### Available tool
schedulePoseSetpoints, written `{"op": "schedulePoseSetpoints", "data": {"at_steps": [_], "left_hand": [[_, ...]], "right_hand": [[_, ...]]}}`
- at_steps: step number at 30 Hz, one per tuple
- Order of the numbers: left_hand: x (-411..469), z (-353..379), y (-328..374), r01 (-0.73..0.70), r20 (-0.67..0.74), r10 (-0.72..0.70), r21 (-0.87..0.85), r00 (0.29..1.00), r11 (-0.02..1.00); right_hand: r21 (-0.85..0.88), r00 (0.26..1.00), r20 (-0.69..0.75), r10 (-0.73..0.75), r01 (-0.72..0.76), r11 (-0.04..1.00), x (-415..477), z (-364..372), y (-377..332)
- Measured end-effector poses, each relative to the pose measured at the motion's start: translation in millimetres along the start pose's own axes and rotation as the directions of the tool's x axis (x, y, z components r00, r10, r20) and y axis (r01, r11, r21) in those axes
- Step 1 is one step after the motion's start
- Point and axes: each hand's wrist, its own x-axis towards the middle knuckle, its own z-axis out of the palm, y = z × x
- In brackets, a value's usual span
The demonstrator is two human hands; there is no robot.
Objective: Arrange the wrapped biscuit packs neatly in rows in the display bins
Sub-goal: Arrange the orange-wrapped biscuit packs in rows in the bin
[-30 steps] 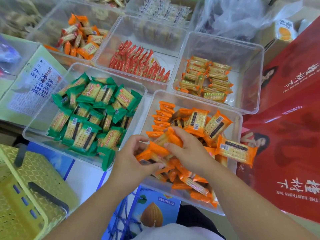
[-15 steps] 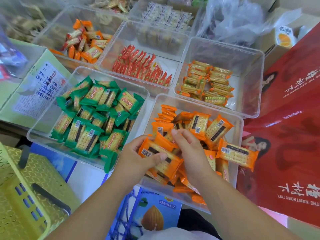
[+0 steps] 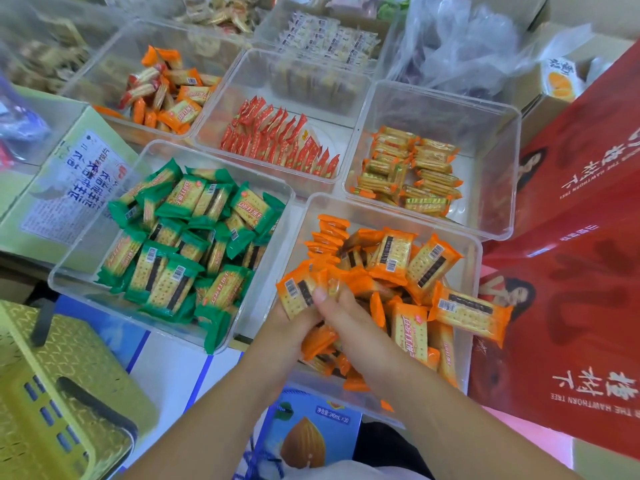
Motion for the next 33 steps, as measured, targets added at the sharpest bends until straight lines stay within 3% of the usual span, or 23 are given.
{"op": "schedulePoseSetpoints", "data": {"at_steps": [6,9,12,14,17,19,28,33], "left_hand": [[8.9,-8.5,14.5,-0.223,0.149,0.189,0.257,0.971,0.940],[18.1,-9.3,30.3,-0.238,0.198,0.168,0.421,0.966,0.875],[23.7,-15.0,34.1,-0.113,-0.071,0.186,0.572,0.980,0.813],[22.1,-17.3,25.9,-0.050,-0.123,0.198,0.721,0.973,0.692],[22.6,-16.0,-1.3,-0.060,0.050,0.036,0.910,0.998,0.410],[27.7,-12.6,-16.7,-0.067,0.083,-0.033,0.940,0.996,0.335],[74.8,6.4,-37.2,0.111,-0.107,-0.031,0.928,0.994,0.356],[76.0,5.9,-40.9,0.094,-0.072,-0.079,0.939,0.994,0.330]], "right_hand": [[-0.237,0.996,-0.059,-0.062,0.046,0.970,13.9,-26.0,-6.8],[-0.271,0.972,-0.166,-0.168,0.119,0.955,19.8,-41.4,-14.2],[-0.219,0.919,-0.326,-0.220,0.153,0.964,24.4,-58.4,-19.2],[-0.183,0.889,-0.406,-0.211,0.147,0.972,25.2,-67.0,-18.4],[-0.163,0.875,-0.447,-0.185,0.124,0.979,25.2,-71.8,-13.6],[-0.178,0.884,-0.427,-0.192,0.126,0.976,23.8,-70.9,-11.5],[-0.122,0.875,-0.460,-0.151,0.107,0.987,19.7,-76.5,-11.4],[-0.172,0.882,-0.441,-0.167,0.099,0.980,15.6,-81.0,-7.9]]}}
